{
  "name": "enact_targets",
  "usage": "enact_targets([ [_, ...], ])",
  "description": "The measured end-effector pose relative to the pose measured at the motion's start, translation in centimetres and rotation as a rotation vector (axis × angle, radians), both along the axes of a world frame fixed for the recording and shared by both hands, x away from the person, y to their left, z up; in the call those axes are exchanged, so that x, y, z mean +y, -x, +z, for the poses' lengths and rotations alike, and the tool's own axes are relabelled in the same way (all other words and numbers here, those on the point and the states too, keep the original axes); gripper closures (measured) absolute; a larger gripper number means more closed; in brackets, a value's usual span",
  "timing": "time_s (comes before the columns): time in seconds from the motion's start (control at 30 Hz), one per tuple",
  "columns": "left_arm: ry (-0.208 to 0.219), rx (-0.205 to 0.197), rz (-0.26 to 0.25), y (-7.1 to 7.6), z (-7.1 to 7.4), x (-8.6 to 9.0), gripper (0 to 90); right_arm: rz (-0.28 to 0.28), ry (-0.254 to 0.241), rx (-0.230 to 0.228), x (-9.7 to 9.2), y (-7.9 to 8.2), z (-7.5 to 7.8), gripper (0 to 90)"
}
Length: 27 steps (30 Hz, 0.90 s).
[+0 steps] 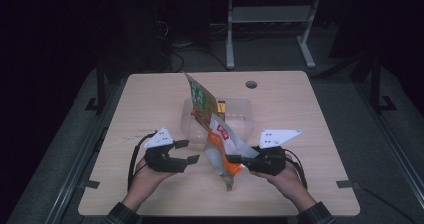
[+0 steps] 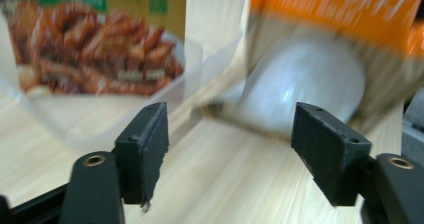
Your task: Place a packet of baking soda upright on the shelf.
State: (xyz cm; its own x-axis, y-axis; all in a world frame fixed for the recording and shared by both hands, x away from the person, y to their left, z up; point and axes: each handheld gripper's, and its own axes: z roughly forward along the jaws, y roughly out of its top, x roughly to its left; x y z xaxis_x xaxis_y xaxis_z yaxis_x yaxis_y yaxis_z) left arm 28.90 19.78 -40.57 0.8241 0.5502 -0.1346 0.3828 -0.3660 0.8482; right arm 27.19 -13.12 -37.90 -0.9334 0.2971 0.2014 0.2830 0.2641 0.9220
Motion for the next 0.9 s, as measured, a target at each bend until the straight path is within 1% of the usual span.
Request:
enact_targets([
  [0.03, -0.009, 0.012, -0.002, 0.2, -0.2, 0.3, 28.6, 0.002, 0.003, -0.001, -0.2, 0.1, 0.2, 90.0],
  [0.07, -0.015, 0.020, -0.005, 0.3, -0.3, 0.6, 27.6, -0.002, 0.006, -0.017, -0.3, 0.1, 0.4, 90.0],
  [0.13, -0.015, 0.036, -0.008, 0.6, -0.6, 1.3, 26.6, -0.003, 0.010, -0.028, -0.6, 0.1, 0.7, 90.0],
  [0.23, -0.025, 0.034, -0.004, 1.0, -0.9, 1.9, 24.2, -0.007, 0.020, -0.048, -1.2, 0.2, 1.2, 90.0],
  [0.3, -0.040, 0.032, -0.008, 1.3, -1.1, 2.4, 23.0, -0.013, 0.023, -0.059, -1.5, 0.1, 1.4, 90.0],
  [0.33, -0.047, 0.038, -0.017, 1.4, -1.3, 2.6, 22.9, -0.015, 0.029, -0.063, -1.7, 0.0, 1.5, 90.0],
  [0.37, -0.058, 0.040, -0.022, 1.5, -1.5, 2.8, 22.2, -0.019, 0.033, -0.056, -1.9, -0.1, 1.6, 90.0],
  [0.4, -0.059, 0.041, -0.018, 1.6, -1.7, 2.9, 21.3, -0.024, 0.037, -0.057, -2.1, -0.2, 1.7, 90.0],
  [0.5, -0.120, 0.043, -0.039, 2.0, -2.3, 3.6, 19.9, -0.044, 0.048, -0.056, -2.8, -0.5, 1.9, 90.0],
  [0.53, -0.132, 0.042, -0.038, 2.1, -2.5, 3.7, 19.6, -0.051, 0.047, -0.057, -3.0, -0.7, 2.0, 90.0],
  [0.57, -0.155, 0.032, -0.050, 2.1, -2.7, 3.8, 19.6, -0.054, 0.049, -0.060, -3.2, -0.9, 2.1, 90.0],
  [0.6, -0.161, 0.036, -0.046, 2.2, -2.9, 3.8, 19.6, -0.059, 0.050, -0.056, -3.4, -1.0, 2.2, 90.0],
  [0.63, -0.177, 0.023, -0.041, 2.2, -3.2, 3.8, 19.7, -0.064, 0.049, -0.059, -3.6, -1.1, 2.3, 90.0],
  [0.67, -0.188, 0.019, -0.041, 2.0, -3.3, 3.8, 19.8, -0.062, 0.049, -0.057, -3.8, -1.3, 2.4, 90.0],
  [0.73, -0.195, 0.023, -0.039, 1.7, -3.5, 3.7, 19.8, -0.063, 0.049, -0.061, -4.0, -1.6, 2.7, 90.0],
  [0.9, -0.204, 0.014, -0.028, 1.4, -3.7, 3.7, 19.8, -0.066, 0.056, -0.073, -4.7, -2.3, 3.4, 90.0],
])
